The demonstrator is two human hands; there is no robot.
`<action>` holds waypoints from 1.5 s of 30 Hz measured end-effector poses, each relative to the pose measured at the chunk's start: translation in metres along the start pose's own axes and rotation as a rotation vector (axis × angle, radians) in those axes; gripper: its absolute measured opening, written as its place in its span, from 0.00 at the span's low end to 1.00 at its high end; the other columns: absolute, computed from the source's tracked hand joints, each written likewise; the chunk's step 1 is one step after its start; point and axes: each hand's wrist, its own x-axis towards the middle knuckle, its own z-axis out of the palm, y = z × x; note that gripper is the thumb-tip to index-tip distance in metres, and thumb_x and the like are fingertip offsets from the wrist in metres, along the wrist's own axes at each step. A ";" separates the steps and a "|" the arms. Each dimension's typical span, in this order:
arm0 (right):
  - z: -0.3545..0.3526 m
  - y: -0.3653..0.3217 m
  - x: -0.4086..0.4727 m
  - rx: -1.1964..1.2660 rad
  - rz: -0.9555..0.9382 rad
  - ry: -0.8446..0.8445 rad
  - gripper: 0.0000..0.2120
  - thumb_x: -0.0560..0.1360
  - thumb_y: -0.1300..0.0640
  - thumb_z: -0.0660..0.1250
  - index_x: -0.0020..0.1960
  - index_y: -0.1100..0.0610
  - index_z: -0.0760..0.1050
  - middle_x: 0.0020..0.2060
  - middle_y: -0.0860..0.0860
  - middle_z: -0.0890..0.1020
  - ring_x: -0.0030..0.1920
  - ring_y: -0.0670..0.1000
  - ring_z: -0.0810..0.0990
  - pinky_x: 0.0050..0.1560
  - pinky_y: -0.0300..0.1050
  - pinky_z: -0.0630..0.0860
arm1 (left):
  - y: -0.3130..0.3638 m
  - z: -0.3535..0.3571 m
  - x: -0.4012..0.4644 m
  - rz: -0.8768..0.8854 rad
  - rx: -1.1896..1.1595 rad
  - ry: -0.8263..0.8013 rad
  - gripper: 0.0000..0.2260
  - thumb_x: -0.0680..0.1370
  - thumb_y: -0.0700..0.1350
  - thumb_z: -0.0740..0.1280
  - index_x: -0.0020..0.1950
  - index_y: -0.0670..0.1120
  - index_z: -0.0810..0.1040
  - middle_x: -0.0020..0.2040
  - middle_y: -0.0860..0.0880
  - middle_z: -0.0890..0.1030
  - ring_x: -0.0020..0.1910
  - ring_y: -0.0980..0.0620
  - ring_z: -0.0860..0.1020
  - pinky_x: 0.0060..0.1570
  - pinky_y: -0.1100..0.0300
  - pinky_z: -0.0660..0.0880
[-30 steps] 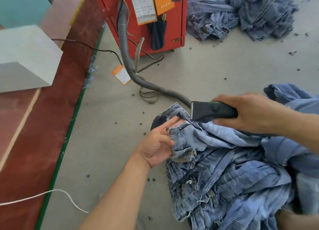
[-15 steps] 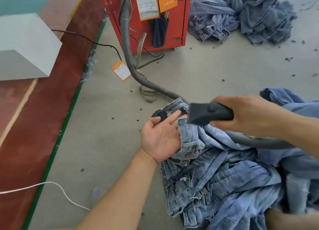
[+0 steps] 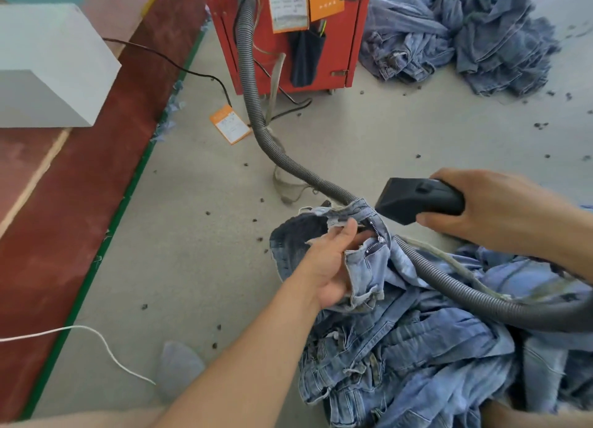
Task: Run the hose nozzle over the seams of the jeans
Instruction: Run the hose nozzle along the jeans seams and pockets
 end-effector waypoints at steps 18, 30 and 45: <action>-0.007 -0.006 0.007 0.128 0.031 -0.252 0.11 0.69 0.36 0.71 0.46 0.41 0.77 0.30 0.45 0.83 0.26 0.45 0.81 0.28 0.44 0.77 | -0.013 -0.001 0.007 0.386 0.740 0.091 0.05 0.79 0.42 0.72 0.47 0.52 0.85 0.36 0.56 0.77 0.37 0.57 0.75 0.42 0.62 0.74; -0.001 -0.013 0.002 -0.085 0.009 -0.169 0.11 0.70 0.35 0.68 0.44 0.42 0.75 0.32 0.40 0.81 0.30 0.42 0.79 0.28 0.39 0.68 | -0.009 0.007 0.000 0.430 1.026 0.118 0.06 0.79 0.41 0.70 0.42 0.49 0.80 0.34 0.55 0.70 0.34 0.58 0.69 0.39 0.65 0.69; -0.002 0.008 0.015 0.015 0.084 -0.006 0.14 0.69 0.36 0.68 0.44 0.45 0.73 0.31 0.45 0.81 0.32 0.48 0.80 0.34 0.46 0.72 | -0.009 0.010 0.012 0.274 0.506 0.449 0.17 0.74 0.51 0.78 0.59 0.47 0.79 0.50 0.48 0.85 0.48 0.49 0.85 0.47 0.52 0.83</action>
